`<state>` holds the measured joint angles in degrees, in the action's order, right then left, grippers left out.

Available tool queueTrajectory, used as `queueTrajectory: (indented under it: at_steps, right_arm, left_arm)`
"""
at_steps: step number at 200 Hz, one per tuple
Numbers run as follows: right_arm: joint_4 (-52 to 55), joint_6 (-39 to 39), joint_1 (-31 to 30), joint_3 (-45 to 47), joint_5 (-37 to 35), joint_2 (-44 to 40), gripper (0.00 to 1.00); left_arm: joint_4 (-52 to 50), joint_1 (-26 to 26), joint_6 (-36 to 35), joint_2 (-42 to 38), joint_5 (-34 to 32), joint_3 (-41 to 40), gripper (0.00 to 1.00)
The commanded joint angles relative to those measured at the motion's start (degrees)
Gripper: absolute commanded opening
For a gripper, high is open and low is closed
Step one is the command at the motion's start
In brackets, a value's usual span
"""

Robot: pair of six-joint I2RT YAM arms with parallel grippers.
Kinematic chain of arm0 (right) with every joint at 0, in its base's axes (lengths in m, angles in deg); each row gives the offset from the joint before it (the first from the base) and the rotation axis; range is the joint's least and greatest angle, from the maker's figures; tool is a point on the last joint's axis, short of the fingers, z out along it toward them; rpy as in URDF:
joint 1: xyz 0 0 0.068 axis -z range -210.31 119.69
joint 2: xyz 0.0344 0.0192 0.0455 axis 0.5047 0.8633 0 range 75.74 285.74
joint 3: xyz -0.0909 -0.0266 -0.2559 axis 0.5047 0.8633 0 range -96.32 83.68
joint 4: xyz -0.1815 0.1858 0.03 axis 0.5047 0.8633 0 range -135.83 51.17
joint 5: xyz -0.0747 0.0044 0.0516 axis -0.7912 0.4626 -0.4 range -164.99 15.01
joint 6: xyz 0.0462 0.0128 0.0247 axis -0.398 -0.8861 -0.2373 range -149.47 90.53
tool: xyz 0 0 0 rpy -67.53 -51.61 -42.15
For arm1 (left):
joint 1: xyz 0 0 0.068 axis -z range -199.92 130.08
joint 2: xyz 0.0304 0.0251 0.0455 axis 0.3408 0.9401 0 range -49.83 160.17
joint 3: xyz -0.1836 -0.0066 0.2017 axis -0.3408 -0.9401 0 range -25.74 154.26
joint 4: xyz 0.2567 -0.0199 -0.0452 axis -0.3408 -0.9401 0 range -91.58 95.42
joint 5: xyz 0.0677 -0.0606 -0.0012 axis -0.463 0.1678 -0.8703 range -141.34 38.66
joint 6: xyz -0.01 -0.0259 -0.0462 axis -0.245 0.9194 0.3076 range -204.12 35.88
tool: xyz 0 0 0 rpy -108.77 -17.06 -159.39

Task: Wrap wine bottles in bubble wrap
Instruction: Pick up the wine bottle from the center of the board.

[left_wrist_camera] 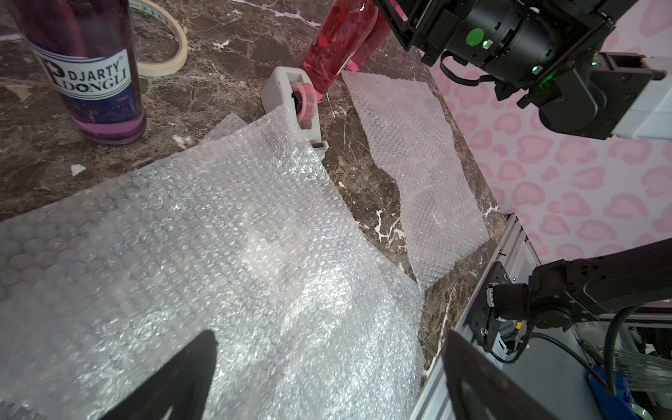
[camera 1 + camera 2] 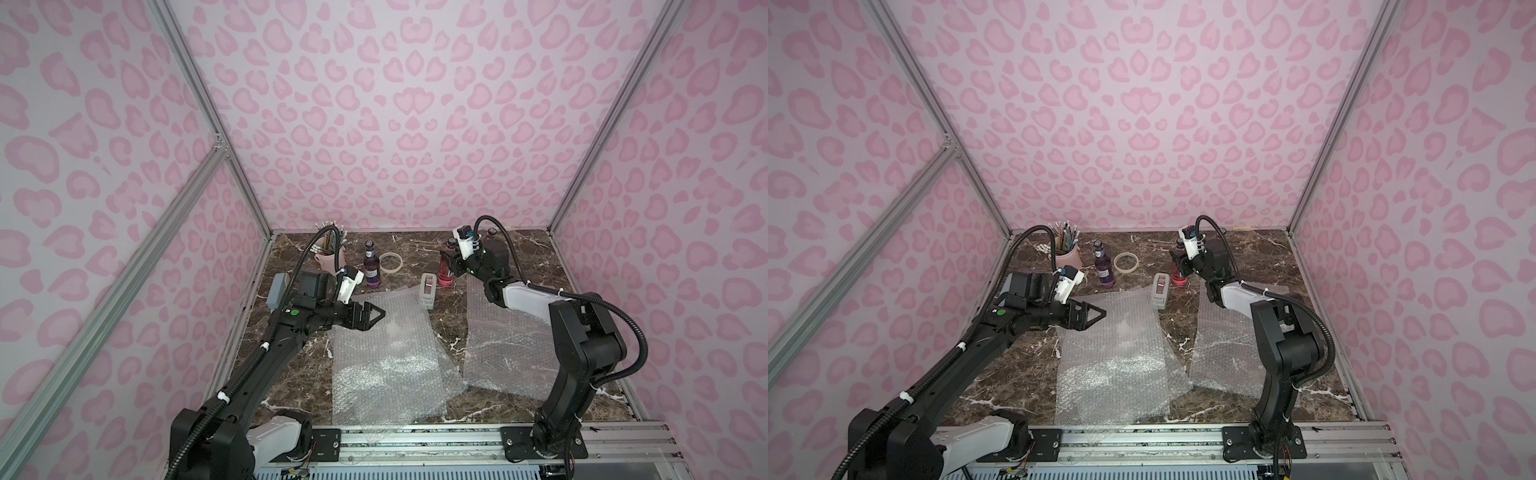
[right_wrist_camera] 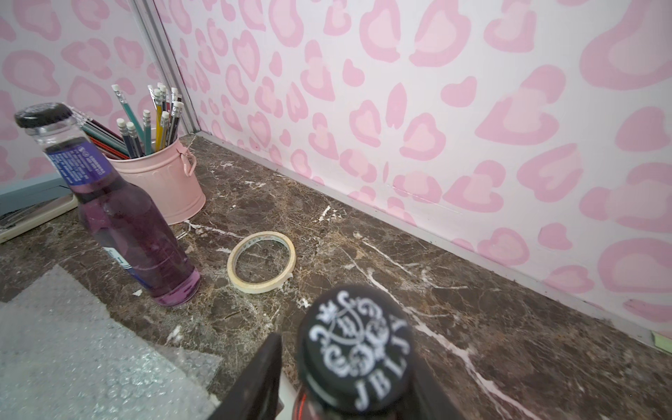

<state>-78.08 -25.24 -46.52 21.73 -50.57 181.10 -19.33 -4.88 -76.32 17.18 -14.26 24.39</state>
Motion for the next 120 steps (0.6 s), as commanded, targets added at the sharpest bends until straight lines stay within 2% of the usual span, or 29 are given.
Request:
queueTrajectory:
  at_steps: [1, 18, 39, 56, 100, 120]
  right_arm:
    - [-0.64, 2.01, 0.04, -1.12, 0.44, 1.02, 0.36]
    - [-0.16, 2.67, -0.02, -1.58, 1.05, 0.88, 0.25]
    - [-0.53, 3.53, 0.1, -1.1, 0.67, -0.02, 0.2]
    - [-0.65, 4.33, 0.18, -0.63, 0.62, -1.43, 0.12]
    - [-0.32, 5.34, -0.11, 3.69, 2.43, -12.39, 0.04]
    - [0.5, 4.65, -0.49, 6.77, 4.52, -19.15, 0.04]
  left_arm:
    - [1.92, -0.11, 0.12, -0.03, 0.37, 0.05, 0.98]
    - [1.74, -0.1, 0.2, 0.23, 0.06, 0.06, 0.98]
    - [1.53, -0.19, 0.16, 0.23, -0.07, 0.06, 0.98]
    - [1.02, -0.18, 0.01, 0.3, -0.58, 0.14, 0.98]
    - [-1.05, -0.65, 0.94, 1.08, -1.35, 1.53, 0.98]
    - [-1.71, -1.0, 2.6, 2.02, -2.63, 1.63, 0.98]
